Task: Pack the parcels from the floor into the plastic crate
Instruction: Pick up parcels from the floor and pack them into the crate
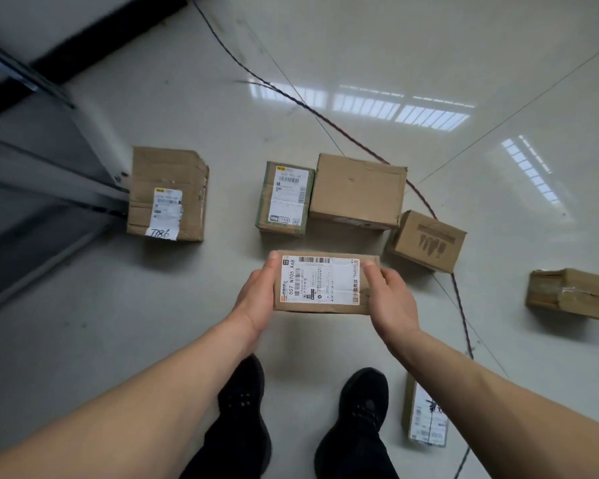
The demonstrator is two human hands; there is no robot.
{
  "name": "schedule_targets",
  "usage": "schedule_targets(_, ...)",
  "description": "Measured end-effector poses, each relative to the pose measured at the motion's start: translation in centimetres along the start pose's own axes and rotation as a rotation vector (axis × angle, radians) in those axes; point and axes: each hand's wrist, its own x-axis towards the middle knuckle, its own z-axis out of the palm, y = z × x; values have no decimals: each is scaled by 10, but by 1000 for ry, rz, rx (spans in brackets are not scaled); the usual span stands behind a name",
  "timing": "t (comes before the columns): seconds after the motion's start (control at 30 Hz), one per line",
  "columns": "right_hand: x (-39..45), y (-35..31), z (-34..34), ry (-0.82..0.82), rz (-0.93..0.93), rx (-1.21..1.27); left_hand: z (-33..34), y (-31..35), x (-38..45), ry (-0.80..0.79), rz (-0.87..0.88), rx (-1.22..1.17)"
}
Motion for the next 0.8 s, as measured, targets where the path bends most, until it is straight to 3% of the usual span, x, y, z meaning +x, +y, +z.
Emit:
schedule_targets(0.43, -267, -203, -98, 10, -386, -132, -116, 114, -305, 171, 181, -316)
schedule_targets(0.8, -447, -290, -108, -189, -791, -257, -210, 104, -501, 385, 376, -492)
